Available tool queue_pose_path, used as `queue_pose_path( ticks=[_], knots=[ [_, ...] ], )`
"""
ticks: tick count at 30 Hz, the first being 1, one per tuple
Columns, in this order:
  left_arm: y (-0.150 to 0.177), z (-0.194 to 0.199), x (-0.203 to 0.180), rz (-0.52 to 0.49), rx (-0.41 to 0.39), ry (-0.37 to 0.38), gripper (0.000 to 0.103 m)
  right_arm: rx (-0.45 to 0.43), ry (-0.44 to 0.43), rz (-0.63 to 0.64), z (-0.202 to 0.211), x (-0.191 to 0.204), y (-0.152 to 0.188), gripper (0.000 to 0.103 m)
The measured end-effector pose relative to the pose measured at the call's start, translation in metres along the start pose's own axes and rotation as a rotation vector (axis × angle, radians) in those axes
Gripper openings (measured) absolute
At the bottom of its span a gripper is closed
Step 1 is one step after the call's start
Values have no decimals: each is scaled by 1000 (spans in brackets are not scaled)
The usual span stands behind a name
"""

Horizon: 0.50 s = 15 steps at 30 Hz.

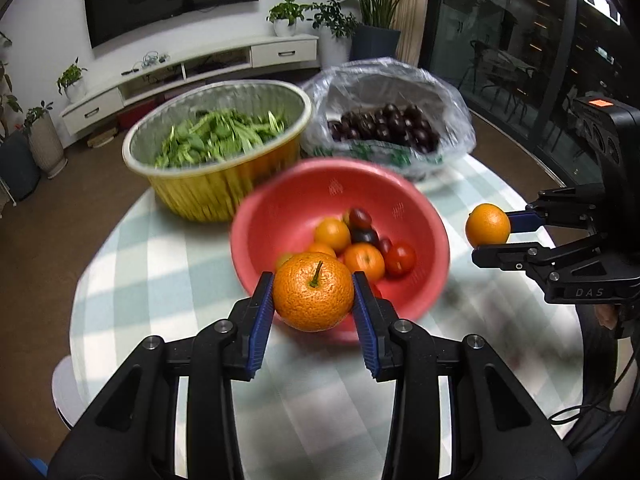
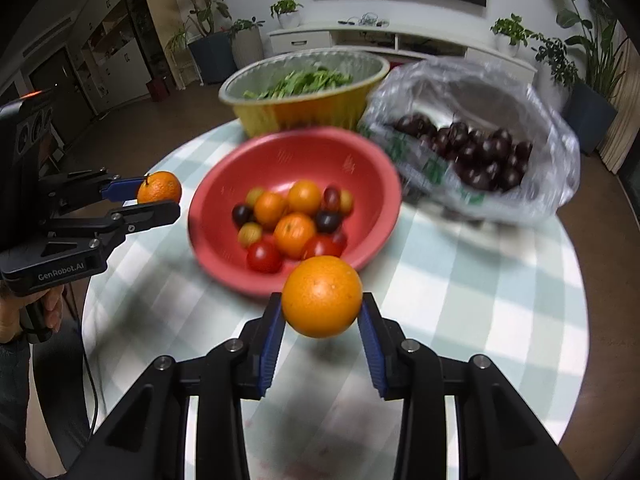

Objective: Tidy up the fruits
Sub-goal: 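Carry both oranges over the red bowl and open both tools to drop them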

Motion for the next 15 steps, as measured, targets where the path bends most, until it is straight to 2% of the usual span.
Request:
queue_pose_path(
  ticks=[8, 15],
  knots=[
    [-46, -29, -5, -31, 7, -1, 36, -40, 19, 19, -2, -14, -55, 40],
    [-56, -74, 0, -17, 45, 6, 36, -16, 16, 37, -27, -19, -79, 40]
  ],
)
Point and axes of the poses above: each gripper's, at about its wrist camera, not at the fingertips, and z roughly against the way its jaws point, x to its left, y to its underside, the point moved 8 cm from there along -z, roughly the way its jaws point, and after that the axes turned 9 degrees about z, right-handed, at the moved point
